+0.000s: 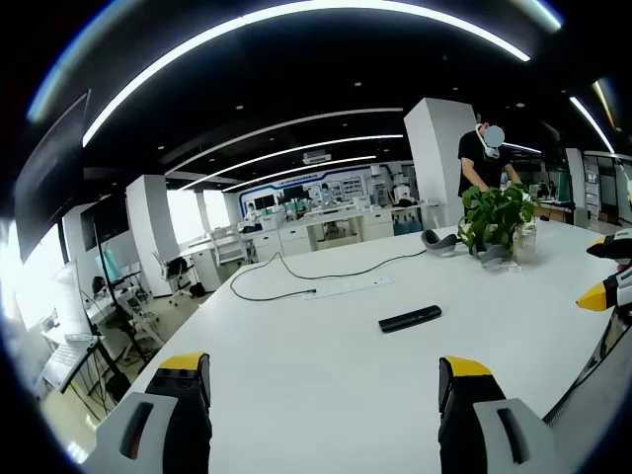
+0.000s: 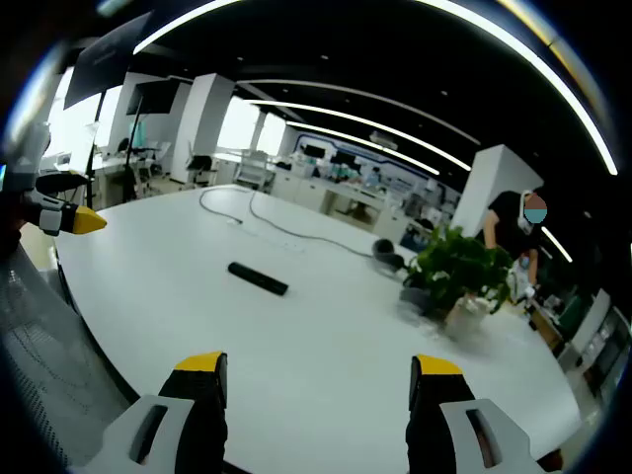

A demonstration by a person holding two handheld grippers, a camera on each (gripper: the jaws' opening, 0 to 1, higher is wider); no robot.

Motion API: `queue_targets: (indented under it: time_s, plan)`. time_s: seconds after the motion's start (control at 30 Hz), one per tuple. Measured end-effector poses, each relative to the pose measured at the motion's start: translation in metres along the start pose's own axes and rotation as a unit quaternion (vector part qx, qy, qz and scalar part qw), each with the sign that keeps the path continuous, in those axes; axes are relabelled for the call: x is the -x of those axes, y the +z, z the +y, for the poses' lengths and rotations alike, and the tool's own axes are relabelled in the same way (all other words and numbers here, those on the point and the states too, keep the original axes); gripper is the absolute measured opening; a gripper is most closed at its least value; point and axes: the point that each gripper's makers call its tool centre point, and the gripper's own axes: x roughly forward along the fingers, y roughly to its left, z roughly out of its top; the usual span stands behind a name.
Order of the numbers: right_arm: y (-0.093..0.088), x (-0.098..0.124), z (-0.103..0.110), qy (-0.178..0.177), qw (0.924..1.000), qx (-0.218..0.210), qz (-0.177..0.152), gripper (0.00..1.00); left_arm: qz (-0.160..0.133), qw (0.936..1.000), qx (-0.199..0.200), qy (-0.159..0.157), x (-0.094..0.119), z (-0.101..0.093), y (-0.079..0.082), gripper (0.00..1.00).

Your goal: Press the specified remote control buttons in sequence, fully releasing each button before pressing the next.

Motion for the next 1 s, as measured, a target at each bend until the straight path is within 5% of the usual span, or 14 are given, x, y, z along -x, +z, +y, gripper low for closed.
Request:
queue_targets:
  time_s: [1.0]
  plan:
    - [-0.0031,-0.0006,-0.002,-0.006,0.9999,0.004,0.007,0.73,0.011,0.9997,-0.012,-0.019,-0.0021,-0.0083,-0.0039,1.0]
